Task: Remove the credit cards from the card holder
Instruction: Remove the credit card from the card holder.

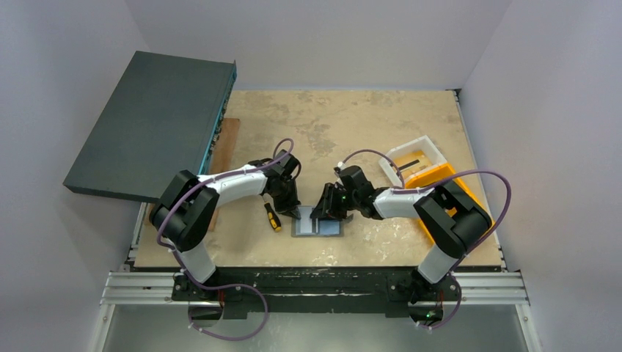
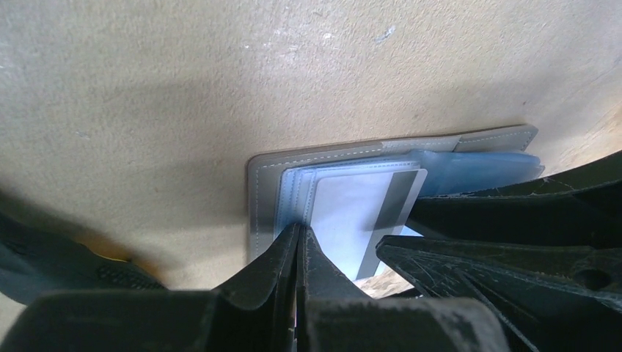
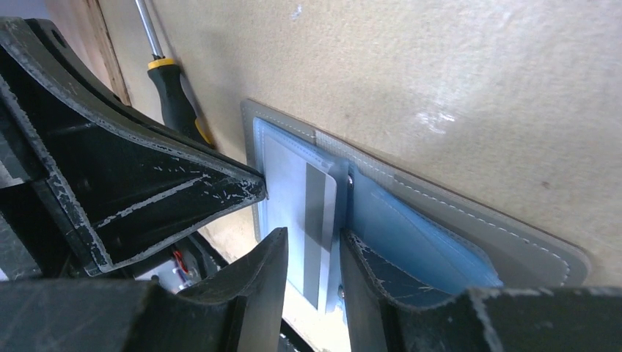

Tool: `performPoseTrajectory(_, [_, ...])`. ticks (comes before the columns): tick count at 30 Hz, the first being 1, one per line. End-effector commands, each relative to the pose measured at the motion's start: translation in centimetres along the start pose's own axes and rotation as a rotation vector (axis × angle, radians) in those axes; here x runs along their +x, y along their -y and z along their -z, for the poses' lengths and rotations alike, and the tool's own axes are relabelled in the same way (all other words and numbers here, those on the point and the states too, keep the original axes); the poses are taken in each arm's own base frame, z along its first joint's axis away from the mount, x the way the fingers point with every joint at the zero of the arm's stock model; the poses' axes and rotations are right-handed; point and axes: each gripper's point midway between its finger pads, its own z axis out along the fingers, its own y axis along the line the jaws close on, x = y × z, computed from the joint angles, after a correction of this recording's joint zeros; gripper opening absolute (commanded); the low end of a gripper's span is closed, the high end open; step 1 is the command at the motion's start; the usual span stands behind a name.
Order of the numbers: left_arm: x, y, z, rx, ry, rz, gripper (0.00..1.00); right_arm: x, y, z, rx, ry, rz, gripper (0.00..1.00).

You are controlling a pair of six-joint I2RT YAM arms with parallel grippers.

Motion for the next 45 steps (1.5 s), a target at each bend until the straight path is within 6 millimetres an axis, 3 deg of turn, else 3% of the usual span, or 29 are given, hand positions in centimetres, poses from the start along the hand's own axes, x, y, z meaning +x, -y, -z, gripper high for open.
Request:
performPoseTrajectory(1, [1.1,-2.2,-1.9,-0.093,-0.017,0.032,0.00,0.2,-0.2,0.8,-0.060,0.001,-0.022,0.33])
performPoseTrajectory(19, [1.1,-2.4,-1.7,-0.101,-0.011,0.034,0.00,0.1,-0.5,1.9,-0.156,0.015,-0.086,0.26])
performPoseTrajectory(26, [1.1,-2.3,-1.7,-0.099,-0.011,0.032,0.00,0.3,-0.5,1.8,-0.175,0.008,-0.099,0.17])
performPoseTrajectory(37, [1.0,-2.3,-1.8,-0.099,-0.013,0.028,0.00,0.3,-0.4,1.6,-0.178,0.009,-0.098,0.15])
performPoseTrajectory(45, [0.9,-2.6,-1.8,-0.115,-0.012,0.035,0.00,0.3,0.4,1.8,-0.131,0.018,-0.093,0.03])
